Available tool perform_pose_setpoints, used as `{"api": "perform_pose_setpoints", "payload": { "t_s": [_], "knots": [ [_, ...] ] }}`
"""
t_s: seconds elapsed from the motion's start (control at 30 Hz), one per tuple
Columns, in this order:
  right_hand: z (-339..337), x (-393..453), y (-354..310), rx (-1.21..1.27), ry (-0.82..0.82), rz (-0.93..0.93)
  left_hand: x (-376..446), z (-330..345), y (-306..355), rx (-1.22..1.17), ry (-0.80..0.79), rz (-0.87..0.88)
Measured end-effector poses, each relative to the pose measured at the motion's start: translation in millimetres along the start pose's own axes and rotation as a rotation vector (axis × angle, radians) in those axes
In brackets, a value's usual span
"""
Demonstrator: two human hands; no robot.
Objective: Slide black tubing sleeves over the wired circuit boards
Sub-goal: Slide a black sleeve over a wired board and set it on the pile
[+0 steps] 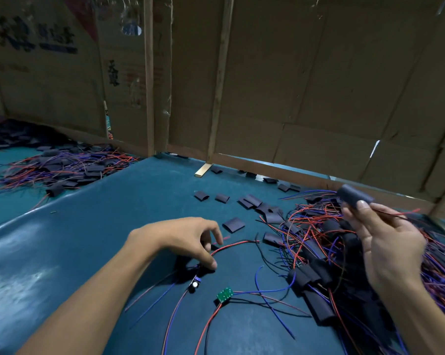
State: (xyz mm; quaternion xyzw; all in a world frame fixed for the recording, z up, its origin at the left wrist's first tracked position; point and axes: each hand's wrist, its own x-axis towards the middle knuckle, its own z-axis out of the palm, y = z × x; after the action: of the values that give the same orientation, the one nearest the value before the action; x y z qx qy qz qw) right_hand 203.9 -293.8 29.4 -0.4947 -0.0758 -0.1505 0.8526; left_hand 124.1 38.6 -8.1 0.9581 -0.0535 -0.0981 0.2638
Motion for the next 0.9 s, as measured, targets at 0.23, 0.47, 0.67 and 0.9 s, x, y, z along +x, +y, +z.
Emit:
{"api": "perform_pose_setpoints", "payload": {
  "t_s": [0.23,0.47,0.67,0.9],
  "knots": [
    [-4,2,-2,0.063,0.157,0.024,1,-1,2,-0.058,0.266,0.015],
    [-6,-2,-12,-0.019,0.201,0.066,3,-4,8,-0.706,0.506,0.100],
    [-10,8,-19,-0.118,0.203,0.246,4,-2,21,-1.228,0.490,0.157],
    [24,-32,-12,-0.246,-0.073,0.037,6,5,37,-1.540,0.373,0.175]
  ]
}}
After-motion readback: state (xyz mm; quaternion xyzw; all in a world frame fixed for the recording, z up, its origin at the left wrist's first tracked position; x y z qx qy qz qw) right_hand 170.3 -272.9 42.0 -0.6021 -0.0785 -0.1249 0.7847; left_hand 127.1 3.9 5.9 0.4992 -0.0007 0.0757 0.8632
